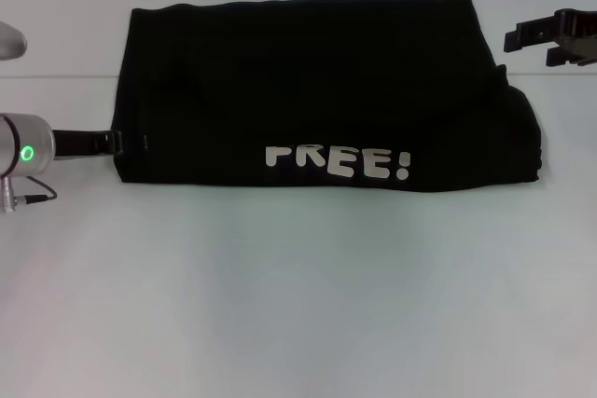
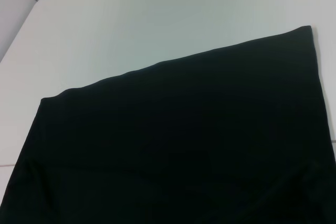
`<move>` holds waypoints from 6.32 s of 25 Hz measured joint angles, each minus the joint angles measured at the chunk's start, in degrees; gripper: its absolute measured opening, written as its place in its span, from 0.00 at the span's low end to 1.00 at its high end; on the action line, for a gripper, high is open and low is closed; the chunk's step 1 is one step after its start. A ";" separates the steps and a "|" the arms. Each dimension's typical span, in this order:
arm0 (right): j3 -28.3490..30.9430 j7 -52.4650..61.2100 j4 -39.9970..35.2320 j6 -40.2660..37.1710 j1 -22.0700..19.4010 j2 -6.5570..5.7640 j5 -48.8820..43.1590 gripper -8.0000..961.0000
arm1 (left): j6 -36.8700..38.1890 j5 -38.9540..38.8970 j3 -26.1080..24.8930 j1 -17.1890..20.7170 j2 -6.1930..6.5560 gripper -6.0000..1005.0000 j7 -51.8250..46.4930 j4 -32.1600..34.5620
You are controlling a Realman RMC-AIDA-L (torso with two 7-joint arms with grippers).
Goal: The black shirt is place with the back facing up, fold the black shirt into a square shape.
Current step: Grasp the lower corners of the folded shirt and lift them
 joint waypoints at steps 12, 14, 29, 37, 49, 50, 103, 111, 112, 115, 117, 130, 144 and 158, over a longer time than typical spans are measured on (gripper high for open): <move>0.16 0.04 -0.14 0.12 -0.03 -0.02 0.01 0.84 | 1.02 0.02 2.54 -0.61 -0.51 0.69 -0.05 -1.92; 0.19 0.04 -0.14 0.17 -0.02 -0.02 0.01 0.84 | 3.23 -0.07 2.44 -0.71 -0.58 0.69 -0.05 -1.36; 0.69 -0.41 -0.50 -1.48 -0.15 -0.14 0.03 0.84 | 3.20 3.38 4.45 -2.01 -1.09 0.27 -4.46 0.52; 0.63 -0.65 -2.10 -6.01 -1.39 -0.72 -2.78 0.83 | 8.78 3.37 2.85 -2.91 0.58 0.09 -4.63 0.26; 0.53 -5.57 -1.71 -7.66 -3.97 0.11 -9.92 0.83 | 15.50 3.10 -2.82 -4.32 2.70 0.02 -6.19 1.42; 0.47 -6.00 -1.67 -6.82 -4.20 0.55 -9.91 0.83 | 15.17 3.05 -2.84 -4.32 2.61 0.02 -6.20 1.42; -0.45 -7.45 10.68 15.42 -2.09 7.92 -9.87 0.59 | 9.86 2.74 -2.81 -4.41 1.79 0.02 -6.27 1.32; -0.32 -7.36 10.69 15.09 -2.28 7.69 -10.10 0.41 | 9.86 2.74 -2.81 -4.36 1.79 0.02 -6.27 1.31; -0.23 -7.35 10.68 14.99 -2.34 7.60 -10.10 0.39 | 9.86 2.74 -2.81 -4.33 1.79 0.01 -6.27 1.31; -0.18 -7.34 10.68 14.55 -2.46 7.44 -10.02 0.30 | 9.87 2.74 -2.81 -4.26 1.79 0.02 -6.27 1.31; -0.16 -7.34 10.68 14.26 -2.49 7.39 -10.05 0.22 | 9.92 2.74 -2.81 -4.25 1.79 0.02 -6.27 1.31; 1.54 -7.33 4.90 2.15 -6.58 4.40 -10.10 0.03 | 24.11 3.20 -2.11 -3.85 3.04 0.02 -5.66 5.08; 2.13 -4.51 -10.05 -19.94 -13.25 5.05 -15.67 0.04 | 49.11 10.16 0.77 0.34 3.54 0.02 -5.90 16.78; 1.61 -4.87 -18.00 -37.98 -19.16 7.36 -16.67 0.04 | 67.23 13.29 1.92 5.39 2.20 0.02 -0.47 21.31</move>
